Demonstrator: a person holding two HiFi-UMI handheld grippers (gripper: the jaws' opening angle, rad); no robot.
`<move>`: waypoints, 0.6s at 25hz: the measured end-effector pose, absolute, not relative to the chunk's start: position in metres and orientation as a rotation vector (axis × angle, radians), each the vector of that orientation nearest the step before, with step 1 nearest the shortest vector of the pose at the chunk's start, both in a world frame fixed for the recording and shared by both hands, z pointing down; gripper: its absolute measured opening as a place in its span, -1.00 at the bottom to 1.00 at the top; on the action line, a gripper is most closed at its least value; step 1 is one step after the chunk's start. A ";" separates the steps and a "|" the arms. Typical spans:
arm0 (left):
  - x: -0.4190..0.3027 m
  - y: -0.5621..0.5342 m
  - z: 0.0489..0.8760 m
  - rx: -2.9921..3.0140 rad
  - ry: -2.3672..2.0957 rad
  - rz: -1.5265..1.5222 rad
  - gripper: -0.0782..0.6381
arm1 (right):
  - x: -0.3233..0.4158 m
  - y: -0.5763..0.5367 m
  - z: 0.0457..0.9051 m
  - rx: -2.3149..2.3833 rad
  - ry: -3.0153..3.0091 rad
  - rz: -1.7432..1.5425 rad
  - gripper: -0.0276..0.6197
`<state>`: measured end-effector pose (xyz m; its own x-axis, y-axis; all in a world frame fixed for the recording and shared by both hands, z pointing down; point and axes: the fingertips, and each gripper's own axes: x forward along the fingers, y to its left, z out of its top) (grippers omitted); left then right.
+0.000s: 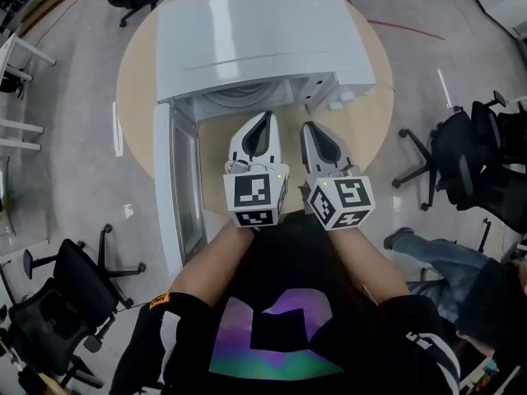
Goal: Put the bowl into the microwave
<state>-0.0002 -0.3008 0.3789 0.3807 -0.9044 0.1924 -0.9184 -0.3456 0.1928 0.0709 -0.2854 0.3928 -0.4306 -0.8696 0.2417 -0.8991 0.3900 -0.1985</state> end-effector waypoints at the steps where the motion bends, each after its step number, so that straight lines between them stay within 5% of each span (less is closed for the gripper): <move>1: 0.002 -0.296 0.380 2.384 -1.602 0.080 -0.65 | 0.074 -0.282 0.394 1.620 -2.527 0.453 -0.85; 15: 0.064 -0.232 0.374 2.428 -1.562 0.120 -0.65 | 0.136 -0.226 0.389 1.529 -2.540 0.334 -0.86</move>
